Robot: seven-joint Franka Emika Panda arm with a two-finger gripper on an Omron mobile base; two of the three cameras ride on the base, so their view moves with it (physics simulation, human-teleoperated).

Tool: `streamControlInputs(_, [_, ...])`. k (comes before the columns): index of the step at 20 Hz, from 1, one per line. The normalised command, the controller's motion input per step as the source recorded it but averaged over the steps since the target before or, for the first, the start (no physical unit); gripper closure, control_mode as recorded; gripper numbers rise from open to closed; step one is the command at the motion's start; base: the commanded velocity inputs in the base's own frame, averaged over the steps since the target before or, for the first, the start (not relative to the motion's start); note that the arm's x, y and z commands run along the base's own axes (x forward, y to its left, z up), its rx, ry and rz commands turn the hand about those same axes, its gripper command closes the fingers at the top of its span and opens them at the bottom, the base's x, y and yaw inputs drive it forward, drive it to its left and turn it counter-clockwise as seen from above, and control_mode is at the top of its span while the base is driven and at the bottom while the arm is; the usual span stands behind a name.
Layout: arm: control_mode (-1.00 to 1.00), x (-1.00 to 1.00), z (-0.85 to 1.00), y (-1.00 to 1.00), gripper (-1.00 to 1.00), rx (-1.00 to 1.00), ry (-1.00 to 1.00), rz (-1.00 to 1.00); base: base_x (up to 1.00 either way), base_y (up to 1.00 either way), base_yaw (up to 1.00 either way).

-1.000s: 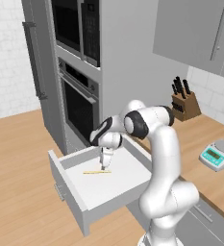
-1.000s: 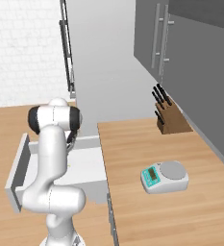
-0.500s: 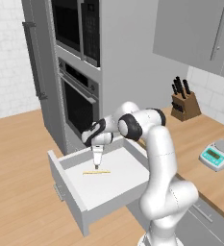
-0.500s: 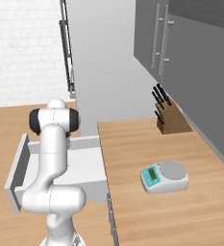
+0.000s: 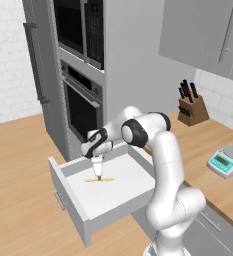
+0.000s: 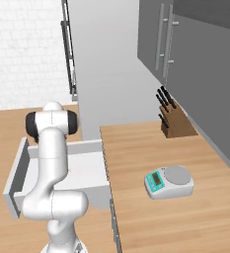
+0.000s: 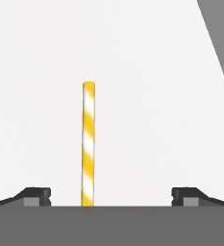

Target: Take a straw from the drawer in front and place it inside the glass cup on the dining counter.

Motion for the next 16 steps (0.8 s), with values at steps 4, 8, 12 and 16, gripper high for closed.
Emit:
streamControlInputs(4, [-1.00, -0.14, -0.11, 0.00, -1.00, -0.09, -0.02, 0.04, 0.00, 0.00, 0.00])
streamControlInputs(8, [-1.00, 0.05, -0.18, 0.00, -1.00, -0.05, -0.04, 0.07, 0.00, 0.00, 0.00])
streamControlInputs(12, [-1.00, 0.09, -0.25, 0.00, -1.00, -0.03, -0.04, 0.07, 0.00, 0.00, 0.00])
streamControlInputs(16, [-1.00, 0.16, -0.22, 0.00, -1.00, -0.02, -0.01, 0.03, 0.00, 0.00, 0.00])
